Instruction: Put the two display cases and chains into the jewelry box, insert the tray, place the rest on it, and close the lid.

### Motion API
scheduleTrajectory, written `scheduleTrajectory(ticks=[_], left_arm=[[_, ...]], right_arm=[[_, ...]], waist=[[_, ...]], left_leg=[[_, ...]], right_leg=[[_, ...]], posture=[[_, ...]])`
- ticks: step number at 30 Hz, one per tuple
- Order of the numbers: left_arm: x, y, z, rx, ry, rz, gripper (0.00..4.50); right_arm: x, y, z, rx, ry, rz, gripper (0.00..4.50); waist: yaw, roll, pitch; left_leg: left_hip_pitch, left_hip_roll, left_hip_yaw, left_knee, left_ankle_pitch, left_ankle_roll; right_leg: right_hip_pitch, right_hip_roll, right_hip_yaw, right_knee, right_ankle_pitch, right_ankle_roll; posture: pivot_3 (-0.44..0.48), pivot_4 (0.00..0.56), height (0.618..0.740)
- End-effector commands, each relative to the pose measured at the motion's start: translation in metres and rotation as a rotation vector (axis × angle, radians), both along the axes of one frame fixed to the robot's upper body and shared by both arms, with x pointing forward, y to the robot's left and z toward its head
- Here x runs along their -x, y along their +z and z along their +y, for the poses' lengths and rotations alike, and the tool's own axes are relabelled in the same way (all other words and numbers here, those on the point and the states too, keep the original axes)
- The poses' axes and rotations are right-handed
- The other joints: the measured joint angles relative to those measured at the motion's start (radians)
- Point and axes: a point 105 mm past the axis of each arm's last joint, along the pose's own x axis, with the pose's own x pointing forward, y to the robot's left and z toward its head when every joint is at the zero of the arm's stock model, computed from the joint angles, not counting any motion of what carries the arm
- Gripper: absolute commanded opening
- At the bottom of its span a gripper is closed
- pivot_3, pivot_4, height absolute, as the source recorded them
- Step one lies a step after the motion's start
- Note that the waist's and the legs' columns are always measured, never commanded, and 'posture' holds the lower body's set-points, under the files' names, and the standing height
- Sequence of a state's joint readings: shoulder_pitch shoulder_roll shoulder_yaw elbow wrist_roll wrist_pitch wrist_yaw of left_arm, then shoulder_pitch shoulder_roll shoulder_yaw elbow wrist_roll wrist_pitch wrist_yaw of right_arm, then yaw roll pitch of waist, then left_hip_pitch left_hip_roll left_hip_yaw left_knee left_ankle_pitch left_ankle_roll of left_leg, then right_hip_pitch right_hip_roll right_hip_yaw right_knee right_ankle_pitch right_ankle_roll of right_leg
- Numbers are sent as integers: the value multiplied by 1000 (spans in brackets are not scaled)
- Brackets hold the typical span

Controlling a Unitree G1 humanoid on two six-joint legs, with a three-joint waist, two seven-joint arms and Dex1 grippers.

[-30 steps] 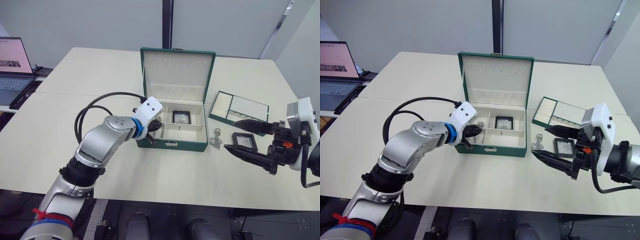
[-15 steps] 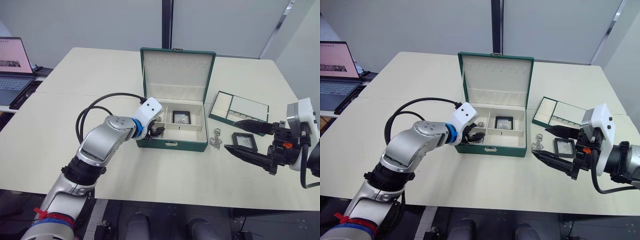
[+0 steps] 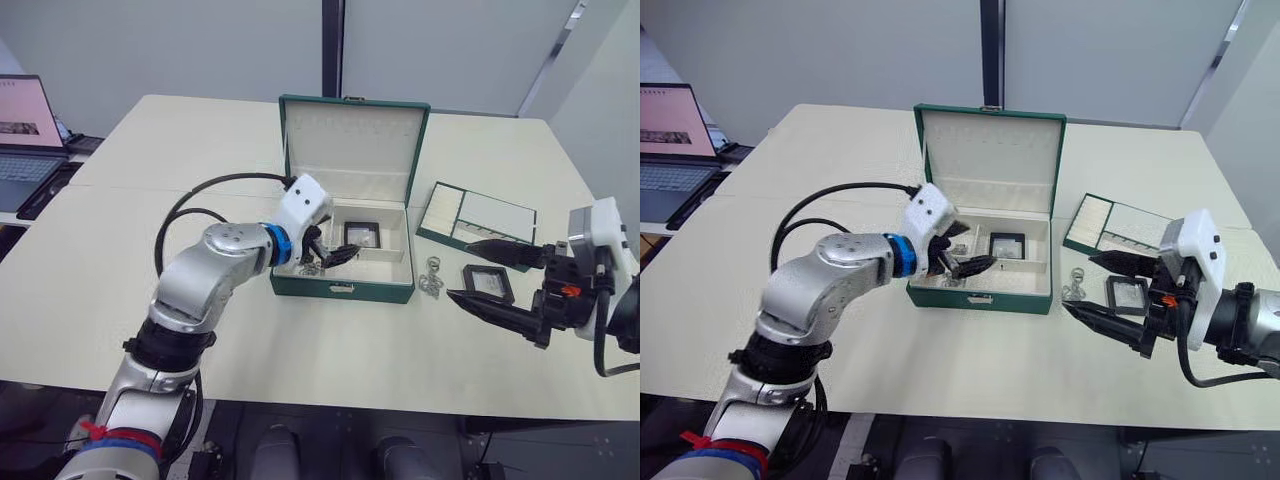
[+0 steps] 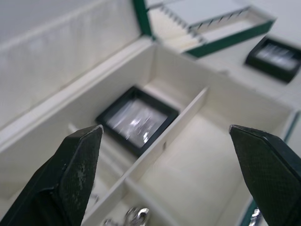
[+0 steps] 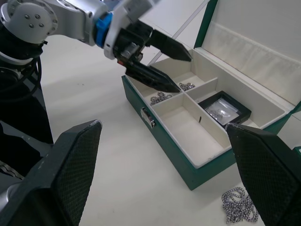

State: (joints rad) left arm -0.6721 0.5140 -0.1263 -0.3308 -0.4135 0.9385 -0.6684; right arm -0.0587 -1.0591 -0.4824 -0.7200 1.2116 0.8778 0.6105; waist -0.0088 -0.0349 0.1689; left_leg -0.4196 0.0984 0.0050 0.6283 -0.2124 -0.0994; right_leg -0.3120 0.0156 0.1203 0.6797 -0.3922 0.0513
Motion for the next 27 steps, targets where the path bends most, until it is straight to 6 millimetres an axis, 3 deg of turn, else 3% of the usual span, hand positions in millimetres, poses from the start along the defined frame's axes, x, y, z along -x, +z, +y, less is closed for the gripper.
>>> scheduleTrajectory(ticks=[1,3,5,9,14,22,27], left_arm=[[24,33,24,130,-117,-85,4462],[29,40,40,153,-102,-125,4462],[41,31,66,100,-83,-63,4462],[67,13,99,71,-61,59,4462],[83,3,131,55,80,8,4462],[112,-29,171,-46,118,95,4462],[117,-35,177,-82,113,78,4462]], right_arm=[[2,-3,3,-1,11,-11,4500],[4,-9,5,2,13,6,4500],[7,-22,7,0,1,48,4500],[13,-48,8,30,-22,107,4500],[20,-65,14,24,-26,142,4500],[33,-83,21,25,-3,203,4500],[37,-87,23,24,9,213,4500]], waist=[[-3,0,0],[-5,1,0],[-5,0,0],[-9,1,0],[-9,0,0],[-17,0,0],[-17,0,0]], left_leg=[[0,0,0,0,0,0],[1,1,0,0,0,0],[1,0,0,0,0,0],[1,0,-1,0,0,0],[1,0,-2,0,-2,3],[2,0,-2,-1,-2,3],[2,0,-1,-1,-2,4]], right_leg=[[0,0,0,0,0,0],[0,0,0,0,0,0],[1,0,-1,0,0,0],[1,0,-1,0,0,0],[2,0,-2,0,0,0],[0,0,-1,0,0,0],[0,0,-1,0,0,0]], posture=[[0,150,740],[0,150,740],[0,150,740],[0,150,740],[0,150,740],[0,150,740],[0,150,740]])
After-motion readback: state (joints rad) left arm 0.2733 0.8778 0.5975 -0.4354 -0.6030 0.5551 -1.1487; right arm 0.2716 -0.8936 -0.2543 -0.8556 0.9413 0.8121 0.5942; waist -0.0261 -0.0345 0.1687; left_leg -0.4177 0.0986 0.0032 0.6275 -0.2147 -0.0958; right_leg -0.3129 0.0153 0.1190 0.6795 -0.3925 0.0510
